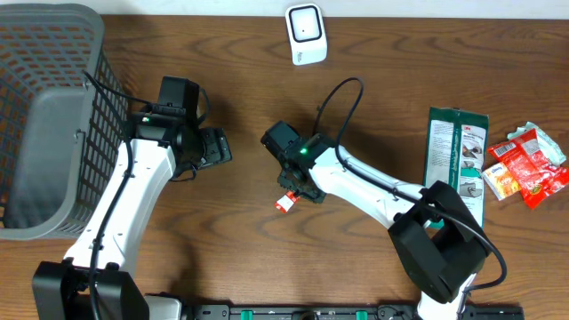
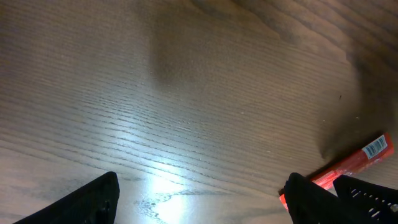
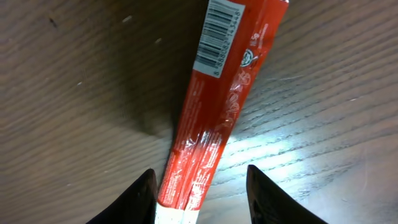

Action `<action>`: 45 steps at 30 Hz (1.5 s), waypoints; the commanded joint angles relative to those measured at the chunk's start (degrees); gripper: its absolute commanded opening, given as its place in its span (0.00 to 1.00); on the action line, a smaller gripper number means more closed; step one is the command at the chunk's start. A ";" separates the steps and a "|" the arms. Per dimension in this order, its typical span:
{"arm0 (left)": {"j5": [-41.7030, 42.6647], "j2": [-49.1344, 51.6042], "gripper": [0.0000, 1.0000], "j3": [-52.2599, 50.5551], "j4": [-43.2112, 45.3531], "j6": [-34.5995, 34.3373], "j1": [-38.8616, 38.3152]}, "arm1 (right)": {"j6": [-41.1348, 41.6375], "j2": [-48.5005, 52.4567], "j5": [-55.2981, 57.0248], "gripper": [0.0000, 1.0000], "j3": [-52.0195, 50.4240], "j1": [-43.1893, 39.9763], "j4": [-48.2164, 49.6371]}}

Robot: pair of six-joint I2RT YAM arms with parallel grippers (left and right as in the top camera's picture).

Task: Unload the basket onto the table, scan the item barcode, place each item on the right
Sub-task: 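Lift the red stick packet upright with the right gripper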

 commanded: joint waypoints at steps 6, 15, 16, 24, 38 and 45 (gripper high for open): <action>-0.33 -0.42 0.86 0.02 -0.15 0.26 0.04 | 1.31 0.57 1.20 0.37 -0.42 1.55 0.50; -0.33 -0.42 0.86 0.02 -0.15 0.26 0.04 | 1.29 2.62 1.18 0.38 -0.44 1.53 1.60; -0.31 -0.42 0.86 0.02 -0.15 0.26 0.04 | 1.29 2.67 1.18 0.38 -0.44 1.53 1.62; -0.33 -0.42 0.86 0.02 -0.15 0.26 0.04 | 1.31 3.76 1.20 0.31 -0.44 1.60 1.99; -0.33 -0.42 0.86 0.02 -0.15 0.26 0.04 | 0.52 4.68 6.36 0.11 -0.44 1.64 2.47; -0.33 -0.42 0.86 0.02 -0.15 0.26 0.04 | -2.47 4.68 12.79 0.09 -0.44 1.64 2.93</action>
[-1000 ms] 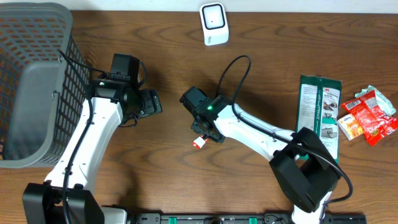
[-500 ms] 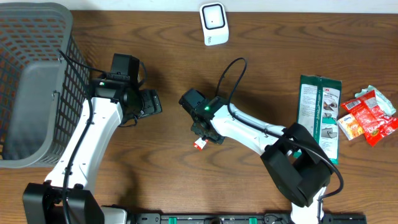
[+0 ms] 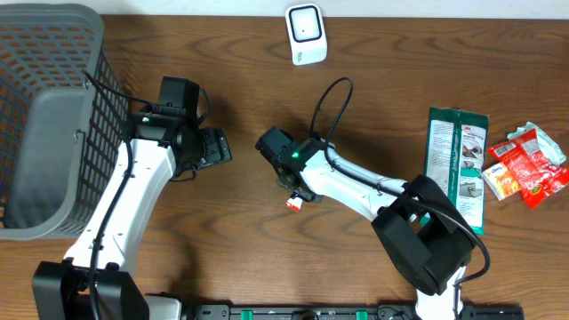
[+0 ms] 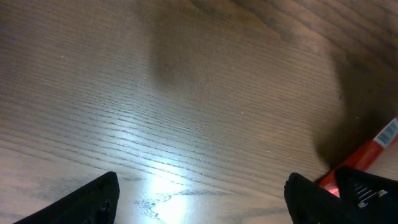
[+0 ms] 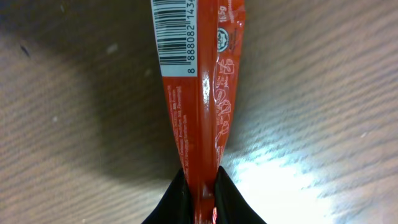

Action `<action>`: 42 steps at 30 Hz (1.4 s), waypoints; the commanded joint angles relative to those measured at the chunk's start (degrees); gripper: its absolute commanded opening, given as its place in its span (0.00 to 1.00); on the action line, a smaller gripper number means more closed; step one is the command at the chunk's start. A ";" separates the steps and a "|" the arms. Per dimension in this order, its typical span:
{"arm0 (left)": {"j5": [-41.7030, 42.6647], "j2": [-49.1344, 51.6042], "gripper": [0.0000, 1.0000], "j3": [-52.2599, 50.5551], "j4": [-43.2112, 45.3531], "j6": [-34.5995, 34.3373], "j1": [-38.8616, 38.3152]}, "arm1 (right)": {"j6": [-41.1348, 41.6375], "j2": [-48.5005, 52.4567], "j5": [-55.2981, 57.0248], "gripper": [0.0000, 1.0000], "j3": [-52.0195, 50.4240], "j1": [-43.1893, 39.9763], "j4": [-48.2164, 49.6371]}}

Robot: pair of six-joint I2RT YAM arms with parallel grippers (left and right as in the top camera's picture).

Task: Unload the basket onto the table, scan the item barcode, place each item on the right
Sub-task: 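Lift the red stick packet upright with the right gripper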

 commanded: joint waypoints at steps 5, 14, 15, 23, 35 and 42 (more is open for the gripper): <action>-0.33 -0.42 0.86 0.02 -0.15 0.26 0.04 | -8.79 0.92 8.76 0.02 -0.39 0.44 2.73; -0.35 -0.42 0.86 0.02 -0.15 0.26 0.04 | -22.01 0.92 9.11 0.01 -0.39 0.44 6.75; -0.35 -0.42 0.86 0.02 -0.15 0.26 0.04 | -24.15 0.92 9.11 0.01 -0.39 0.44 7.32; -0.35 -0.42 0.86 0.02 -0.15 0.26 0.04 | -35.82 0.92 9.11 0.05 -0.39 0.33 7.98; -0.35 -0.42 0.86 0.02 -0.15 0.26 0.04 | -36.06 0.92 9.11 0.33 -0.39 0.26 7.98; -0.35 -0.42 0.86 0.02 -0.15 0.26 0.04 | -36.06 0.92 9.05 0.27 -0.39 -0.17 8.24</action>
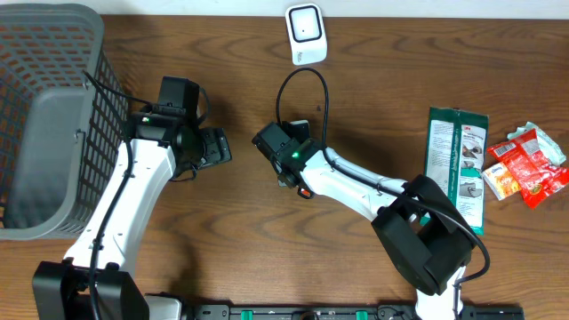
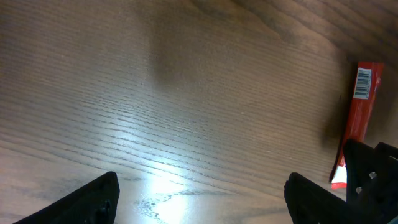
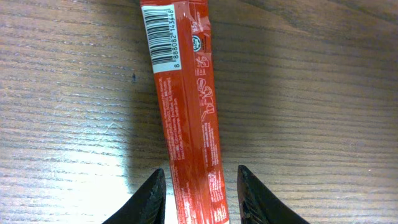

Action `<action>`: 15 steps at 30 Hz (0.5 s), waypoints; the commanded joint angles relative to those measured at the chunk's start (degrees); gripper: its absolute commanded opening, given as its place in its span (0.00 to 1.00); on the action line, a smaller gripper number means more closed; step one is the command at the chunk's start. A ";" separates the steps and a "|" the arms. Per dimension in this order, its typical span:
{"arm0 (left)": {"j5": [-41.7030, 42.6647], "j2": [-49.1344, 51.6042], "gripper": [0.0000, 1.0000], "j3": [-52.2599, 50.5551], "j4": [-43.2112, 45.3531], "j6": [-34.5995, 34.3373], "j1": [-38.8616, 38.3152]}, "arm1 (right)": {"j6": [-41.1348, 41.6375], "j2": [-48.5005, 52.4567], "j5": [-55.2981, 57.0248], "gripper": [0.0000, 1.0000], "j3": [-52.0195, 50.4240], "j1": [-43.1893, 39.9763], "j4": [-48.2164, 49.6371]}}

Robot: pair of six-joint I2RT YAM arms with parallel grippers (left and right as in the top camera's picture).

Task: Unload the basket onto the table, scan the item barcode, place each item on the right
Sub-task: 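Lift the red stick packet upright with the right gripper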

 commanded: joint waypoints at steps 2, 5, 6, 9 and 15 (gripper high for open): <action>-0.33 -0.42 0.86 0.02 -0.15 0.26 0.04 | -4.70 0.92 -1.03 0.23 -0.37 -0.90 0.59; -0.35 -0.42 0.86 0.02 -0.15 0.26 0.04 | -14.62 0.92 -8.81 0.31 -0.35 -2.25 1.27; -0.35 -0.42 0.86 0.02 -0.15 0.26 0.02 | -14.62 0.87 -10.60 0.36 -0.28 -2.99 1.03; -0.35 -0.42 0.86 0.02 -0.15 0.26 0.04 | -14.69 0.81 -11.85 0.45 -0.17 -4.55 0.13; -0.35 -0.42 0.86 0.02 -0.15 0.26 0.04 | -15.06 0.81 -23.69 0.45 -0.17 -7.58 -0.46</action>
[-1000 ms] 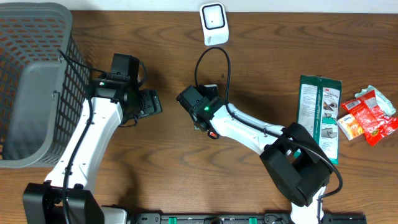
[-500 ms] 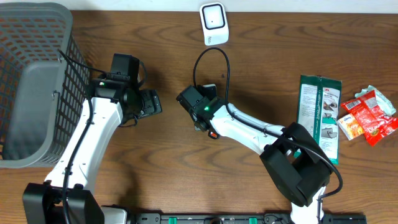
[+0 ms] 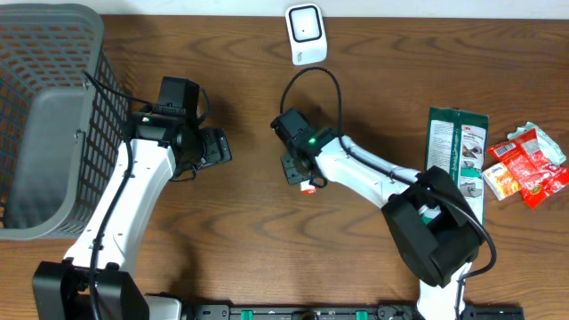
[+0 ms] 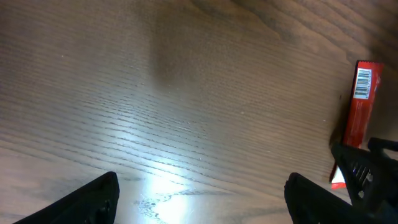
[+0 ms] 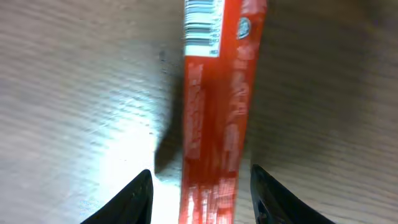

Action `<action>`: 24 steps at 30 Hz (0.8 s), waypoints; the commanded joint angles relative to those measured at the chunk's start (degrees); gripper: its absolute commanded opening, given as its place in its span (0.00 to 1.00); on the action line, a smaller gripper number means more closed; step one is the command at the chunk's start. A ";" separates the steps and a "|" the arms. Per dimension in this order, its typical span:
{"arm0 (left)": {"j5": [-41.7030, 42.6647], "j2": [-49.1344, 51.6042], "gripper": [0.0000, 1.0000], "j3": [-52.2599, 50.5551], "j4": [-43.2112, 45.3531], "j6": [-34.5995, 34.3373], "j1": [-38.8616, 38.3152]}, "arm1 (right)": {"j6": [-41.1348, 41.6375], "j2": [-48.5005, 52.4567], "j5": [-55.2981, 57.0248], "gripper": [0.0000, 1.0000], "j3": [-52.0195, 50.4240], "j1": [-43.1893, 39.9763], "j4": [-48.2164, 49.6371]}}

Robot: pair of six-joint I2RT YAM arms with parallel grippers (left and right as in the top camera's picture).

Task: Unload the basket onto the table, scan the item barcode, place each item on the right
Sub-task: 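Lift the red stick packet upright with the right gripper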

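Note:
A long red packet [image 5: 214, 124] lies flat on the wooden table, its barcode [image 5: 202, 22] facing up at the far end. My right gripper [image 5: 202, 199] is open astride its near end, one finger on each side, neither touching it. In the overhead view that gripper [image 3: 302, 178] sits mid-table with the packet's tip [image 3: 308, 188] showing below it. The white scanner [image 3: 304, 34] stands at the table's far edge. My left gripper [image 4: 199, 205] is open and holds nothing; the packet [image 4: 359, 106] lies off to its right.
A grey mesh basket [image 3: 44, 116] fills the left side. A green pouch [image 3: 458, 160] and red snack packs [image 3: 529, 164] lie at the right. The right arm's cable [image 3: 311, 89] loops up toward the scanner.
My right gripper's fingers stand wider apart, and the wrist has shifted a little to the right and turned. The packet lies where it was. The left arm has not moved.
First my right gripper stood open astride the packet, which lay slanted. Then it was shut on the packet's end. Later it was open again, the packet lying turned with its barcode end pointing away. Now the fingers are wider apart around it.

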 commanded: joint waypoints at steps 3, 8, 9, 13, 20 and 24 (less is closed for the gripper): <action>-0.33 -0.42 0.86 0.02 -0.15 0.26 0.04 | -1.05 0.83 -6.34 0.42 -0.20 -2.32 -1.92; -0.33 -0.42 0.86 0.02 -0.15 0.26 0.04 | -1.03 0.94 -2.69 0.36 -0.33 -2.21 -2.29; -0.33 -0.42 0.86 0.02 -0.15 0.26 0.02 | -1.03 0.98 -2.97 0.36 -0.33 -2.10 -2.51; -0.33 -0.42 0.86 0.02 -0.15 0.26 0.04 | -1.05 1.03 -2.64 0.37 -0.33 -1.57 -1.53; -0.33 -0.42 0.86 0.02 -0.15 0.26 0.04 | -1.03 2.56 0.92 0.38 -0.33 -1.57 2.67; -0.33 -0.42 0.86 0.02 -0.15 0.26 0.04 | -1.05 3.61 0.92 0.36 -0.33 -1.57 4.42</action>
